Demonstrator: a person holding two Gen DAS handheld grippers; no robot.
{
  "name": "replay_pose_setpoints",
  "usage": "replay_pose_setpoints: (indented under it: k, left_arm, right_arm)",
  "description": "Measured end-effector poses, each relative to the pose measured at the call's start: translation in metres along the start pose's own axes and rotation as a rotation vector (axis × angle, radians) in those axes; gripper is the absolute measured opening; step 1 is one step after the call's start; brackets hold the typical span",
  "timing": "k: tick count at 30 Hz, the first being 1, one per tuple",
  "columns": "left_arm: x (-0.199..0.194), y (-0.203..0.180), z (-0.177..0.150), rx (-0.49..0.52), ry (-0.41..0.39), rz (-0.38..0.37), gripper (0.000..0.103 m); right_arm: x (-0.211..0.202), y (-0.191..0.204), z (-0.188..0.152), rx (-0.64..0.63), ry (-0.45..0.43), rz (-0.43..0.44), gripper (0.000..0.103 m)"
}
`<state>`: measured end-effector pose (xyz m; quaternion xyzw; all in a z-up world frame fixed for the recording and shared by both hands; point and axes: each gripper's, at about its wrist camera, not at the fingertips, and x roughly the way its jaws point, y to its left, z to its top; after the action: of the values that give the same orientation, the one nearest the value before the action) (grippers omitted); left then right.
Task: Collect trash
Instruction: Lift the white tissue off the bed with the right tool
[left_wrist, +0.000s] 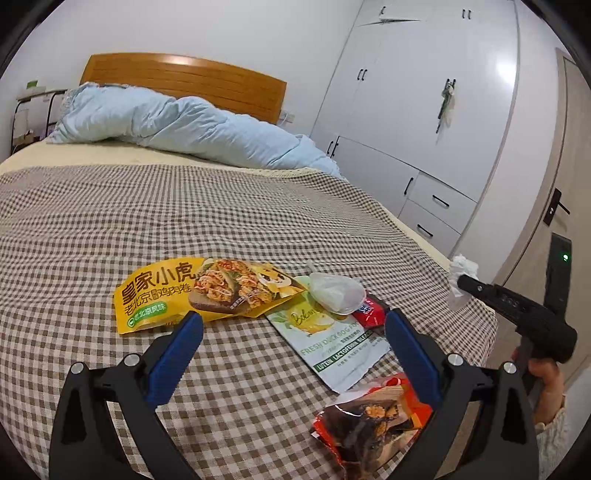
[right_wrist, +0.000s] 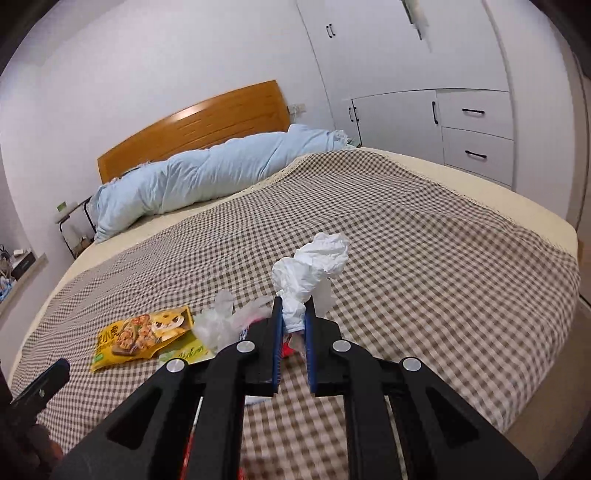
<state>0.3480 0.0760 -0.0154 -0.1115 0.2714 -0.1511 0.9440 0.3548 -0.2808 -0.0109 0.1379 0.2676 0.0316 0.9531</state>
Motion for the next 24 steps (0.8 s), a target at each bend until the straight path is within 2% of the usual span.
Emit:
replay_pose_setpoints:
  k: [9, 13, 17, 22, 24]
  left_arm:
    - [-0.005, -0.021, -0.006, 0.069, -0.001, 0.034, 0.095]
    - [-0.001, -0.03, -0.003, 0.051, 0.022, -0.013, 0.095]
    - [0.024, -0.045, 0.01, 0.067, 0.104, -0.015, 0.096]
    - [0.075, -0.063, 0.038, 0.035, 0.293, -0.07, 0.096]
    - [0.096, -0.072, 0.048, 0.04, 0.347, -0.052, 0.096]
  right_arm:
    - [0.009, -0.019, -0.01, 0.008, 0.037, 0.011, 0.01]
    - [0.004, -0.027, -0.008, 0.005, 0.034, 0.014, 0.011]
    - [0.003, -0.041, -0.005, 0.041, 0.044, 0.034, 0.011]
    - [-0.002, -0.058, 0.001, 0.063, 0.031, 0.022, 0.011]
    - [-0.004, -0.064, 0.003, 0.076, 0.029, 0.021, 0.011]
